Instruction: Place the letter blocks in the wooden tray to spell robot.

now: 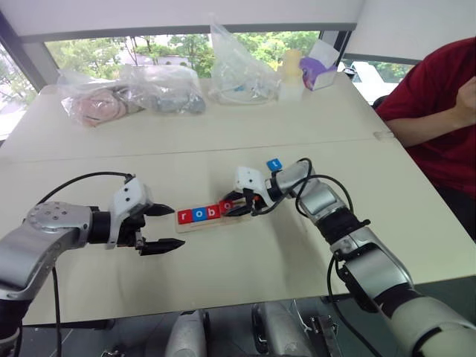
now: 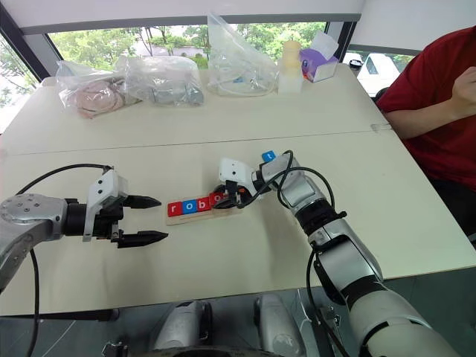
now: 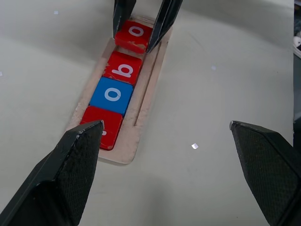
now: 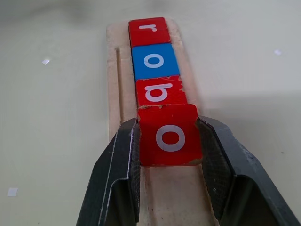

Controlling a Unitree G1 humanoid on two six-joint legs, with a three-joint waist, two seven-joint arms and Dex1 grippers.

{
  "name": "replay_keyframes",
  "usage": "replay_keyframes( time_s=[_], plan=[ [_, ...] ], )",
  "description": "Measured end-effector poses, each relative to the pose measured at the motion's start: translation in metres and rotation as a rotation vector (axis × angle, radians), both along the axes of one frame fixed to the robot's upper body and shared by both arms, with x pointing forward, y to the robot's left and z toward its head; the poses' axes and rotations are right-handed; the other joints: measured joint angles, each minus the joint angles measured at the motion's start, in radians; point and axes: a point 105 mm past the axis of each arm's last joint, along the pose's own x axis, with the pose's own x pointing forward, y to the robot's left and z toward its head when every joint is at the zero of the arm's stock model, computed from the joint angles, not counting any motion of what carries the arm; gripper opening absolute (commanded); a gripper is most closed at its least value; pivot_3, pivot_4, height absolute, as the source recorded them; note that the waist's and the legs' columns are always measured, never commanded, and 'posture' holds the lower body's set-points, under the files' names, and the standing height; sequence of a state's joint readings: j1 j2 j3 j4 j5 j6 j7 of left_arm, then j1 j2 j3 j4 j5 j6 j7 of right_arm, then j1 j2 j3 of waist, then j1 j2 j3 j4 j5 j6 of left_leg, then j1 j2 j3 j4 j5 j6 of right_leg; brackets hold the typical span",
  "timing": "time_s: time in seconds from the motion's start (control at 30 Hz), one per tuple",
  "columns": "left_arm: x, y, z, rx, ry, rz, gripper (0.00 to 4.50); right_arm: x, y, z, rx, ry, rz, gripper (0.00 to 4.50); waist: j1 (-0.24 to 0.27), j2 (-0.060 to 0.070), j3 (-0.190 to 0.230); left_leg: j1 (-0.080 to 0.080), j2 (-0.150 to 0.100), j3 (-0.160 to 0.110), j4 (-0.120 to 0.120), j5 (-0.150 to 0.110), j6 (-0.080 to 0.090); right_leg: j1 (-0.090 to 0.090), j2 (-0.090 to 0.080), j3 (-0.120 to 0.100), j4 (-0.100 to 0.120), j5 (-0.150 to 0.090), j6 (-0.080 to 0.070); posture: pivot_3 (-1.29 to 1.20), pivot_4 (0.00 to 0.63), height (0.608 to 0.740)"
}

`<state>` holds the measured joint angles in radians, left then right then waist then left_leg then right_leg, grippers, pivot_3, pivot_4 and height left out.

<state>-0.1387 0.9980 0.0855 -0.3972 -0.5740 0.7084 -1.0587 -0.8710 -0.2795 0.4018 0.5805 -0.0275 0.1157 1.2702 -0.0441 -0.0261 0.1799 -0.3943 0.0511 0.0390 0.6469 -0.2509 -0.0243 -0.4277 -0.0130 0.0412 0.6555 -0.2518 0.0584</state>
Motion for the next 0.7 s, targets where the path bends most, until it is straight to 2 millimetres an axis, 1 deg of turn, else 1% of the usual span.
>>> replay_keyframes(
  time_s=[0.33, 0.37, 0.4, 0.43, 0.47, 0.5, 0.53, 0.7],
  plan=[
    [0.0004, -0.0016, 0.0013, 0.004, -0.013, 0.004, 4.5, 0.0002, -0.0009, -0.0065, -0.01, -0.01, 0.013, 1.18, 0.0, 0.0, 0.0, 0.0, 0.0, 0.0, 0.0, 0.0, 0.0, 0.0, 0.0, 0.0, 0.0, 0.0, 0.0, 0.0, 0.15, 0.738],
    [0.0004, -0.0016, 0.0013, 0.004, -0.013, 0.005, 4.5, 0.0004, -0.001, -0.0067, -0.009, -0.012, 0.013, 2.25, 0.0, 0.0, 0.0, 0.0, 0.0, 0.0, 0.0, 0.0, 0.0, 0.0, 0.0, 0.0, 0.0, 0.0, 0.0, 0.0, 0.15, 0.738],
    [0.0004, -0.0017, 0.0014, 0.004, -0.014, 0.005, 4.5, 0.0007, -0.0013, -0.0073, -0.009, -0.014, 0.012, 2.57, 0.0, 0.0, 0.0, 0.0, 0.0, 0.0, 0.0, 0.0, 0.0, 0.0, 0.0, 0.0, 0.0, 0.0, 0.0, 0.0, 0.15, 0.738],
    [0.0004, -0.0018, 0.0015, 0.004, -0.014, 0.005, 4.5, 0.0011, -0.0016, -0.008, -0.011, -0.017, 0.011, 3.23, 0.0, 0.0, 0.0, 0.0, 0.0, 0.0, 0.0, 0.0, 0.0, 0.0, 0.0, 0.0, 0.0, 0.0, 0.0, 0.0, 0.15, 0.738],
    [0.0005, -0.0018, 0.0015, 0.004, -0.014, 0.005, 4.5, 0.0012, -0.0015, -0.0083, -0.012, -0.02, 0.012, 3.63, 0.0, 0.0, 0.0, 0.0, 0.0, 0.0, 0.0, 0.0, 0.0, 0.0, 0.0, 0.0, 0.0, 0.0, 0.0, 0.0, 0.15, 0.738],
    [0.0005, -0.0019, 0.0016, 0.004, -0.014, 0.004, 4.5, 0.0011, -0.001, -0.0083, -0.011, -0.023, 0.014, 4.18, 0.0, 0.0, 0.0, 0.0, 0.0, 0.0, 0.0, 0.0, 0.0, 0.0, 0.0, 0.0, 0.0, 0.0, 0.0, 0.0, 0.15, 0.738],
    [0.0006, -0.002, 0.0017, 0.004, -0.015, 0.004, 4.5, 0.0011, -0.0004, -0.0083, -0.01, -0.025, 0.015, 4.48, 0.0, 0.0, 0.0, 0.0, 0.0, 0.0, 0.0, 0.0, 0.0, 0.0, 0.0, 0.0, 0.0, 0.0, 0.0, 0.0, 0.15, 0.738],
    [0.0009, -0.003, 0.0018, -0.002, -0.016, 0.004, 4.5, 0.0021, 0.0014, -0.0059, 0.003, -0.034, 0.011, 4.48, 0.0, 0.0, 0.0, 0.0, 0.0, 0.0, 0.0, 0.0, 0.0, 0.0, 0.0, 0.0, 0.0, 0.0, 0.0, 0.0, 0.15, 0.738]
  ],
)
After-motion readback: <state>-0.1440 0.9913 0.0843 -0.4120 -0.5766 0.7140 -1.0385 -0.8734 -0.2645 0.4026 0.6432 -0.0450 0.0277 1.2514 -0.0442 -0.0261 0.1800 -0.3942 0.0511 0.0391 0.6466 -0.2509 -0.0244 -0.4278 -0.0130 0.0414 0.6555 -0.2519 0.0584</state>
